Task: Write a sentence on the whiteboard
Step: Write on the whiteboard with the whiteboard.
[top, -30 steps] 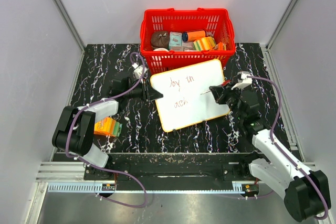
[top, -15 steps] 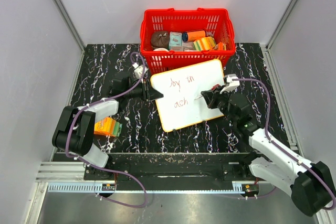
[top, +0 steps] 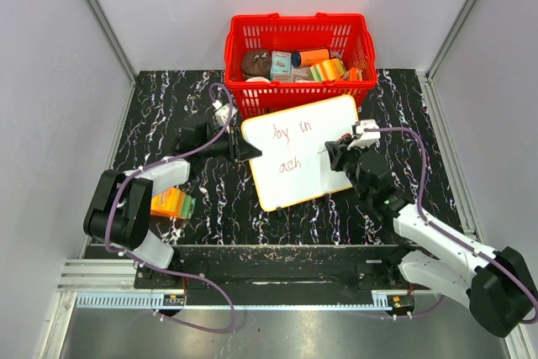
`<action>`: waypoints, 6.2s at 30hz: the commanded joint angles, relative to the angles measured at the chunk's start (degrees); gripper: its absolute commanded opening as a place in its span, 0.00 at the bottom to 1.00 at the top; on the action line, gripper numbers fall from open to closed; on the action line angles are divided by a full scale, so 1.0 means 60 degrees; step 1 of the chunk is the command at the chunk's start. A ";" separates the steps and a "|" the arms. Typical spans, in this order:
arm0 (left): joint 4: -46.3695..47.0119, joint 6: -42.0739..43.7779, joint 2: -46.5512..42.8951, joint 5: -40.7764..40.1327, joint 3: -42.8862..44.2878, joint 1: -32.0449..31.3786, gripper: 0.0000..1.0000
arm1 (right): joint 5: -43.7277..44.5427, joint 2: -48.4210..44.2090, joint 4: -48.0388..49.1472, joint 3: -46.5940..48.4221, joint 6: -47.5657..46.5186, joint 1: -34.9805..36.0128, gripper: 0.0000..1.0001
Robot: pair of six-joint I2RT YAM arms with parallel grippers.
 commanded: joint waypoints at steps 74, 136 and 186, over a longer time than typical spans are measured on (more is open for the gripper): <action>-0.0641 0.1876 0.0355 -0.1307 -0.0033 -0.0258 0.00 | 0.0101 0.0907 0.0210 0.0217 0.0413 0.0157 0.00; -0.0656 0.1891 0.0399 -0.1307 -0.0019 -0.0302 0.00 | 0.0394 0.1477 0.0459 0.0525 0.0164 0.0143 0.00; -0.0685 0.1905 0.0370 -0.1293 -0.0004 -0.0316 0.00 | 0.0672 0.1713 -0.0069 0.0979 0.0369 0.0143 0.00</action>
